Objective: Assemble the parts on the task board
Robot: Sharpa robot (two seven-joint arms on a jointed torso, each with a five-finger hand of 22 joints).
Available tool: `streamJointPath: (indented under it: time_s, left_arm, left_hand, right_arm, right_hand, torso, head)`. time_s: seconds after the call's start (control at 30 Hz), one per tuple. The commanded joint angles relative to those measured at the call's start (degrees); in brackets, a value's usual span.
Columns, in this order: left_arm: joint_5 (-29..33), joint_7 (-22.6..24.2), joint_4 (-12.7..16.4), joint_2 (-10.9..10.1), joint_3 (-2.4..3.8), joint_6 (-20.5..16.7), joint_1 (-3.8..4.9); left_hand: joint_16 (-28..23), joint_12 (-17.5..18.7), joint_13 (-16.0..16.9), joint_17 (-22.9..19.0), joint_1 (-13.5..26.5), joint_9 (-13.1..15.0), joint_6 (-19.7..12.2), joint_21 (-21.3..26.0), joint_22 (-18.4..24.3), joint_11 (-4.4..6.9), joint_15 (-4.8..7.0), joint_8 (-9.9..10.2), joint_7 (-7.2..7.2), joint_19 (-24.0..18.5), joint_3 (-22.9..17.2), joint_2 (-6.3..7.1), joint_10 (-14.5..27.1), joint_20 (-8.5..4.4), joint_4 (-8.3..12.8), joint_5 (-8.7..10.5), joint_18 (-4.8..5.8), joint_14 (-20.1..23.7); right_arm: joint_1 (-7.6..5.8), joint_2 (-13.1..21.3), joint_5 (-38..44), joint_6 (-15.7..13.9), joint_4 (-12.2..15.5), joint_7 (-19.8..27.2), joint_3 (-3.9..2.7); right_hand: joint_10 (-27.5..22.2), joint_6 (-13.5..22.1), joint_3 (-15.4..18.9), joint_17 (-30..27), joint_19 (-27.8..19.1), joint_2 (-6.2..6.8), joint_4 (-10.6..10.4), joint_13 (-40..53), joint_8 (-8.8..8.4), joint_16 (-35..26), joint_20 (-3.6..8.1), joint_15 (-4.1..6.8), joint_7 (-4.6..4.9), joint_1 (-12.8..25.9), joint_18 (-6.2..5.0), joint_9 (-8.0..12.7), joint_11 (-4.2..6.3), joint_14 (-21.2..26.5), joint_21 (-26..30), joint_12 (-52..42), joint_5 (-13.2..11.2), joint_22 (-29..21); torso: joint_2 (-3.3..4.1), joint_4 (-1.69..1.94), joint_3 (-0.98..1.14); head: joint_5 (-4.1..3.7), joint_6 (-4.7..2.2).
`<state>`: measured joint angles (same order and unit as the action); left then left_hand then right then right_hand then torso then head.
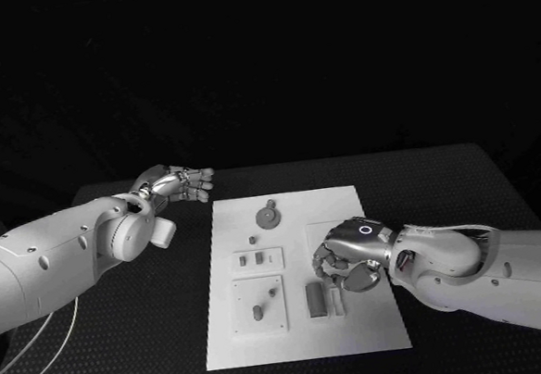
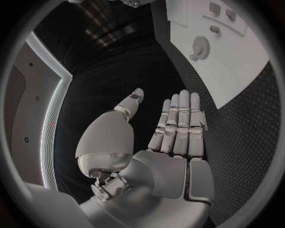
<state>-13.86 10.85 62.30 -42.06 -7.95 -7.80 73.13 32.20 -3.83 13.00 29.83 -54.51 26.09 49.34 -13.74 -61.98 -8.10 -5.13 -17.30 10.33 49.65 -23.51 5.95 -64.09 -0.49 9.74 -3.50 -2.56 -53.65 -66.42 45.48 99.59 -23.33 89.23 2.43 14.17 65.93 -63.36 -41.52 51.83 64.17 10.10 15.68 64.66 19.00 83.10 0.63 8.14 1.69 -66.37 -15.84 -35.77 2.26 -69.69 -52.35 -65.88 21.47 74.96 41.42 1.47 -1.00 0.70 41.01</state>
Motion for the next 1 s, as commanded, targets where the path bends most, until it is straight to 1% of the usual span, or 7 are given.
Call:
streamJointPath:
  time_s: [0.03,0.2,0.57,0.7,0.87,1.0]
  left_arm:
    - [-0.1,0.4,0.0,0.1,0.01,0.6,0.08]
    - [-0.1,0.3,0.1,0.0,0.01,0.6,0.08]
    - [-0.1,0.3,0.1,-0.1,-0.01,0.6,0.07]
    - [-0.1,0.3,0.0,-0.2,-0.03,0.7,0.07]
    - [-0.1,0.3,0.1,-0.2,-0.04,0.6,0.07]
    - [-0.1,0.3,0.1,-0.2,-0.04,0.6,0.07]
  left_hand:
    - [-0.3,-0.2,-0.1,0.1,0.1,-0.1,-0.5,0.4,-0.1,0.03,-0.01,-0.2,0.0,0.4,0.2,-0.52,-0.1,-0.06,0.1,0.34,-0.28,-0.6]
    - [-0.3,-0.2,-0.1,0.1,0.1,-0.1,-0.6,0.4,-0.1,0.02,0.0,-0.2,0.0,0.4,0.2,-0.53,0.0,-0.06,0.1,0.34,-0.28,-0.6]
    - [-0.3,-0.2,-0.1,0.2,0.1,-0.1,-0.6,0.4,-0.1,0.02,0.0,-0.2,0.01,0.4,0.2,-0.53,0.0,-0.06,0.1,0.34,-0.28,-0.6]
    - [-0.3,-0.2,-0.1,0.2,0.1,-0.1,-0.6,0.4,-0.1,0.02,0.0,-0.2,0.01,0.4,0.2,-0.53,0.0,-0.06,0.1,0.34,-0.28,-0.6]
    - [-0.4,-0.2,-0.1,0.2,0.1,-0.1,-0.6,0.4,-0.1,0.02,0.0,-0.2,0.0,0.4,0.2,-0.53,0.0,-0.07,0.1,0.34,-0.28,-0.6]
    - [-0.4,-0.2,-0.1,0.2,0.1,-0.1,-0.6,0.4,-0.1,0.02,0.0,-0.2,0.0,0.4,0.2,-0.53,0.0,-0.07,0.1,0.34,-0.28,-0.6]
  right_arm:
    - [0.15,0.3,2.0,1.2,0.2,0.7,0.01]
    - [0.68,1.0,3.3,1.9,0.6,0.3,0.02]
    - [1.56,2.5,4.7,2.4,2.2,-0.7,0.02]
    - [1.97,3.1,5.0,2.4,3.2,-1.0,0.02]
    - [2.23,3.5,5.3,2.5,3.6,-1.2,0.03]
    - [2.49,3.8,5.3,2.7,4.0,-1.3,0.03]
  right_hand:
    - [-0.1,-1.9,-0.1,0.0,0.1,-0.22,0.3,0.1,0.15,0.2,0.14,0.03,1.71,0.2,0.84,-0.1,0.43,-0.2,-0.3,-0.3,0.0,1.1]
    - [-0.1,-1.9,-0.2,0.0,0.1,-0.2,0.4,0.1,0.14,0.2,0.14,0.03,1.7,0.3,0.84,-0.1,0.43,-0.2,-0.3,-0.3,0.0,1.1]
    - [-0.1,-2.0,-0.1,0.0,0.0,-0.1,0.4,0.1,0.13,0.2,0.13,0.02,1.7,0.3,0.84,-0.1,0.43,-0.2,-0.3,-0.3,0.0,1.1]
    - [-0.1,-2.0,-0.1,0.0,0.0,-0.07,0.4,0.1,0.13,0.2,0.13,0.02,1.7,0.4,0.84,-0.1,0.43,-0.2,-0.3,-0.3,0.0,1.1]
    - [-0.1,-2.0,-0.2,0.0,0.0,-0.04,0.3,0.1,0.13,0.2,0.13,0.02,1.7,0.4,0.84,-0.1,0.43,-0.2,-0.3,-0.3,0.0,1.1]
    - [0.0,-2.0,-0.2,0.0,0.0,-0.02,0.3,0.1,0.13,0.2,0.13,0.01,1.69,0.4,0.84,-0.1,0.43,-0.2,-0.3,-0.4,0.0,1.1]
  torso:
    - [-0.01,0.03,0.0]
    - [0.02,0.06,-0.13]
    - [0.0,0.14,-0.14]
    - [0.01,0.11,-0.11]
    - [0.02,0.08,-0.11]
    - [0.01,0.15,-0.14]
  head:
    - [-0.01,0.04]
    - [-0.21,0.19]
    - [-0.23,0.3]
    - [-0.18,0.29]
    - [-0.16,0.3]
    - [-0.4,0.2]
